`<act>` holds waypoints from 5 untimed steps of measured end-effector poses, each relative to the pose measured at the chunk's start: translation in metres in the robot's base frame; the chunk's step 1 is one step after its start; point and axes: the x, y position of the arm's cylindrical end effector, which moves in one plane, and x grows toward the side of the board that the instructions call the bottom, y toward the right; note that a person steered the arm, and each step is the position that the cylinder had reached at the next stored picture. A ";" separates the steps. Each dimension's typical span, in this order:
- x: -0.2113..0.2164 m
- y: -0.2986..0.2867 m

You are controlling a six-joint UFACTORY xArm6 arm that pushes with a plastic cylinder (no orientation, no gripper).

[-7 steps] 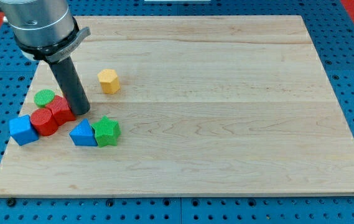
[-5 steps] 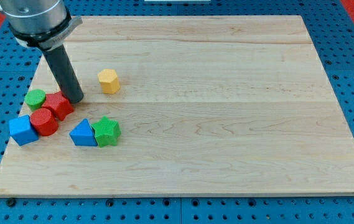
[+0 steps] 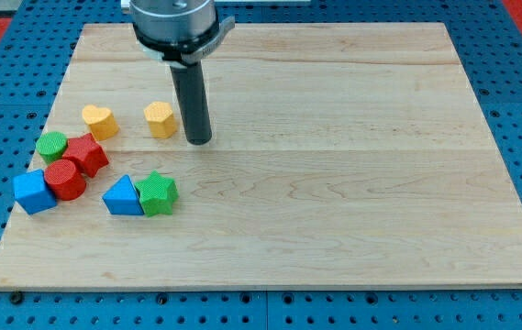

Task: Push the yellow blocks slightly to the left

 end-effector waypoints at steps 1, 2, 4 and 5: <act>-0.018 -0.039; -0.018 -0.095; -0.011 -0.088; -0.005 -0.105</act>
